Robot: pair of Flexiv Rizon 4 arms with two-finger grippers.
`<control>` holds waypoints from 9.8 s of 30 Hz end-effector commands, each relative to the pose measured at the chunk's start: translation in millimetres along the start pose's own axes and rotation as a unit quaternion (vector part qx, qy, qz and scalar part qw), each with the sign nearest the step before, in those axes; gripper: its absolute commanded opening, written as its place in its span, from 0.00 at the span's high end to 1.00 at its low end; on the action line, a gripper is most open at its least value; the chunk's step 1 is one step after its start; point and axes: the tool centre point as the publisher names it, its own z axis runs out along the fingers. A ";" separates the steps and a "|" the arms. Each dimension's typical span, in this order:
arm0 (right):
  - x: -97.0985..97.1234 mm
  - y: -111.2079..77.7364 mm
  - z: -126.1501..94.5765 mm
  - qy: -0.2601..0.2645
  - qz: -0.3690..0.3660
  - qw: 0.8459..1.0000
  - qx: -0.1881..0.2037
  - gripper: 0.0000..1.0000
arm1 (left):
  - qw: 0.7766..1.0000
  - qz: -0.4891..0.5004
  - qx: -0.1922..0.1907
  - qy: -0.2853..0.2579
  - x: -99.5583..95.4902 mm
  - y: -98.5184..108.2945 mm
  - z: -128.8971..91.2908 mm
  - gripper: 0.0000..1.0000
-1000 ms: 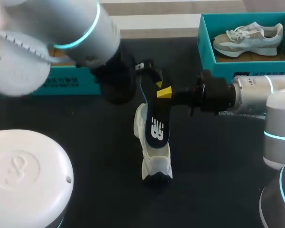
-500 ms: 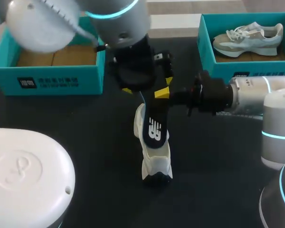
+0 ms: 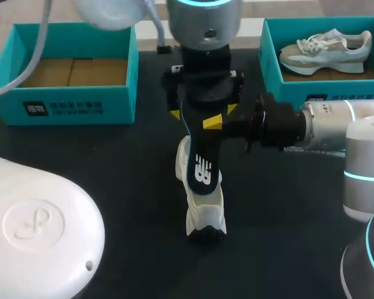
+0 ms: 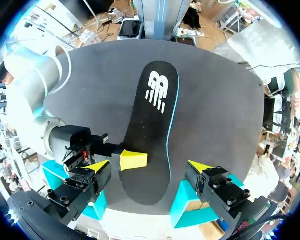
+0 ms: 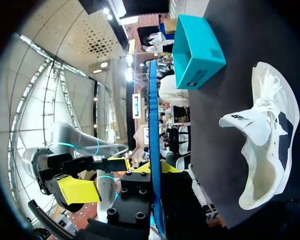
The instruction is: Take the shoe out of the shoebox, open the shoe tongue, remove and reinsert the insole, then place the shoe into the shoebox
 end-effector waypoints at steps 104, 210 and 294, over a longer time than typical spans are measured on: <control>0.7 -8.1 -20.3 0.000 0.015 1.000 -0.007 1.00 | 0.695 -0.049 -0.023 -0.716 69.6 -6.2 23.7 0.00; -12.1 -21.0 9.6 -0.019 0.020 0.999 0.022 1.00 | 0.724 -0.089 0.008 -0.684 -5.4 7.5 68.8 1.00; -24.5 -48.5 -61.2 -0.448 -0.596 0.631 0.214 0.00 | 0.689 -0.268 0.353 -0.573 51.7 -90.3 71.7 1.00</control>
